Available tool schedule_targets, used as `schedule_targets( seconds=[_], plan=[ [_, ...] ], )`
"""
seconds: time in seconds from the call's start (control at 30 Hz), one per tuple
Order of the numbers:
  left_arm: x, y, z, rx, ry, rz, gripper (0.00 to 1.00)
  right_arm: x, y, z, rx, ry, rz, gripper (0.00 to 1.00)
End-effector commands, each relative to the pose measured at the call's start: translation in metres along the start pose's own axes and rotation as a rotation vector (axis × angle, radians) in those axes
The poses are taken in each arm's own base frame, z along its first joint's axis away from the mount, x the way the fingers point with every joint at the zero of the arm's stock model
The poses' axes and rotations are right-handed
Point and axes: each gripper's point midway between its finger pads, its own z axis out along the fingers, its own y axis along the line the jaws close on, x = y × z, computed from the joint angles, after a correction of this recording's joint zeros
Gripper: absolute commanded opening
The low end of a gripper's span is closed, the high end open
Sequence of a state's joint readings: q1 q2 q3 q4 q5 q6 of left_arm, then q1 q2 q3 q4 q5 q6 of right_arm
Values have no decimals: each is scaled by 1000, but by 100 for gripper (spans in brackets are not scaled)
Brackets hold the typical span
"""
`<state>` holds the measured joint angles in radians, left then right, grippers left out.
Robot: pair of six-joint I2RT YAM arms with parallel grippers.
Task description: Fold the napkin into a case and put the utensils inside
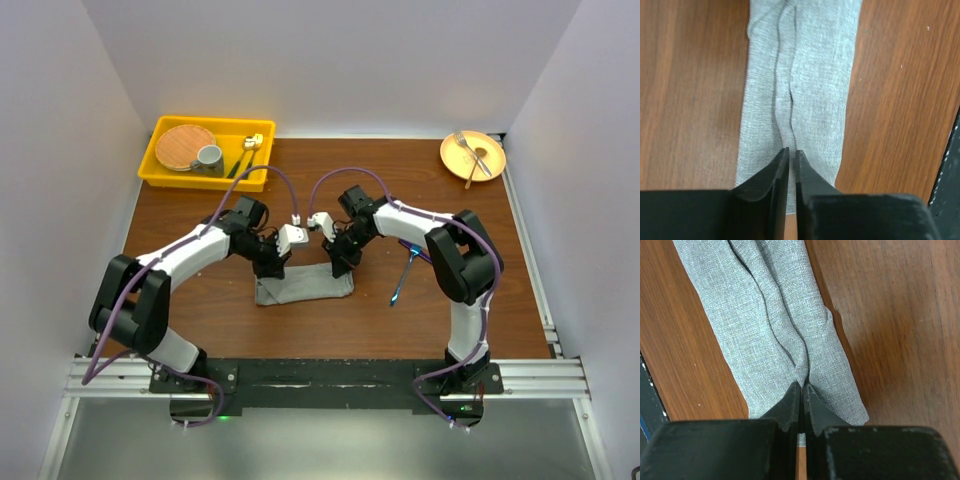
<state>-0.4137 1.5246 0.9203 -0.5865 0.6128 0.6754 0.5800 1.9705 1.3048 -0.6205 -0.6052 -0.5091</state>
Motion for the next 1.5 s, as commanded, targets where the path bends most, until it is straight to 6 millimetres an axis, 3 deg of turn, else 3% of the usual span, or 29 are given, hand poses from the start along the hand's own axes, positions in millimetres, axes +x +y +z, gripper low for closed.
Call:
schedule_targets(
  seconds=[0.0, 0.07, 0.23, 0.27, 0.3, 0.4, 0.57, 0.8, 0.93, 1.03, 1.17, 1.2, 1.33, 1.47],
  plan=[
    [-28, 10, -8, -9, -51, 33, 4, 7, -16, 5, 25, 45, -17, 0],
    [-31, 13, -9, -7, -60, 23, 0, 6, -18, 6, 24, 48, -22, 0],
    [-36, 32, -16, 13, -96, -45, 3, 7, -21, 6, 26, 58, -31, 0],
    [-32, 24, -19, 56, -84, -69, 11, 6, -21, 6, 28, 56, -28, 0],
    [-38, 24, -22, 76, -104, -49, 32, 6, -22, 6, 26, 57, -27, 0],
    [-37, 12, -27, 91, -100, -22, 50, 5, -22, 6, 26, 57, -29, 0],
    [-25, 3, -17, 78, -22, -62, 54, 6, -22, 7, 21, 59, -21, 0],
    [8, 2, -1, 67, 103, -116, 55, 7, -24, 8, 18, 67, -21, 0],
    [17, -1, 2, 69, 144, -111, 51, 9, -24, 7, 18, 71, -23, 0],
    [18, -3, 1, 78, 167, -122, 42, 9, -25, 8, 17, 73, -29, 0],
    [-3, -1, -4, 104, 125, -118, 5, 11, -27, 9, 14, 77, -40, 0],
    [-9, -2, -6, 110, 101, -111, 1, 13, -26, 10, 12, 84, -48, 0],
    [-32, 6, -11, 85, 34, -86, 0, 16, -28, 9, 23, 85, -64, 0],
    [-29, 22, -7, 63, 32, -121, 0, 18, -30, 9, 25, 86, -66, 0]
  ],
)
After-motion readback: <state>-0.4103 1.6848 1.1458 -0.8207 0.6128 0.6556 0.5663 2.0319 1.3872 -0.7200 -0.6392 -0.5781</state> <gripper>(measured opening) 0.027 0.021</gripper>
